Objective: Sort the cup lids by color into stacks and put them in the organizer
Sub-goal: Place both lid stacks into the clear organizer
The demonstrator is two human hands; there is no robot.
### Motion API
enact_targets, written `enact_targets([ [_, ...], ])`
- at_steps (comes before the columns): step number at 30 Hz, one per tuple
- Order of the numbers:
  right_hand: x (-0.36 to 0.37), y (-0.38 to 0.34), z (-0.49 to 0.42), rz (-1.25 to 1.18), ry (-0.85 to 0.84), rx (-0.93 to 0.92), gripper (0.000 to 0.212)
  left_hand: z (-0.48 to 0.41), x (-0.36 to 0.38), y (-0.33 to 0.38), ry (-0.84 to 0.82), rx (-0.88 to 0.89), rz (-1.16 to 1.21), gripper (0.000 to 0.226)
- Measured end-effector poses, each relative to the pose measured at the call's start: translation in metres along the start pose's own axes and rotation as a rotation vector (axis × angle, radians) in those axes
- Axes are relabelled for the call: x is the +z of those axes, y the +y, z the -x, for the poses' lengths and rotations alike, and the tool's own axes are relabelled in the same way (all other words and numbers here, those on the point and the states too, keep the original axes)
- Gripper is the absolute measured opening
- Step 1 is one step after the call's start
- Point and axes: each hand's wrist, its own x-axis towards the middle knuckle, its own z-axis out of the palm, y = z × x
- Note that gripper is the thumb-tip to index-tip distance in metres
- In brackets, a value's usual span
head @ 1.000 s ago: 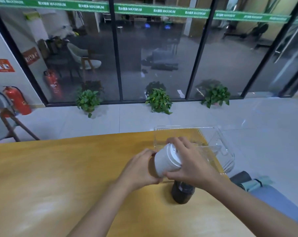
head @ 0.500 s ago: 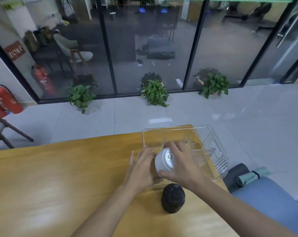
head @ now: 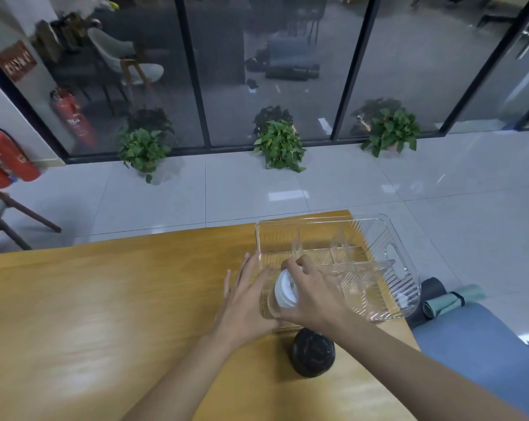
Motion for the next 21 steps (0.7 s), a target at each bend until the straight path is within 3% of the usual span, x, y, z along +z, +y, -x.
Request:
enact_targets([
  [4, 0.013, -0.003, -0.011, 0.072, -0.041, -0.036, 0.072, 0.016, -0.014, -0.012, -0.019, -0.001, -0.05, 0.14],
  [8, 0.021, -0.008, -0.018, 0.126, -0.124, -0.033, 0.08, 0.025, -0.024, -0.022, -0.002, 0.013, -0.052, 0.144],
  [13, 0.03, -0.008, -0.019, 0.109, -0.194, -0.018, 0.091, 0.033, -0.034, -0.028, 0.021, 0.074, -0.042, 0.132],
  [21, 0.022, -0.01, -0.014, 0.183, -0.11, -0.043, 0.107, 0.038, -0.028, -0.024, -0.063, 0.093, -0.029, 0.101],
])
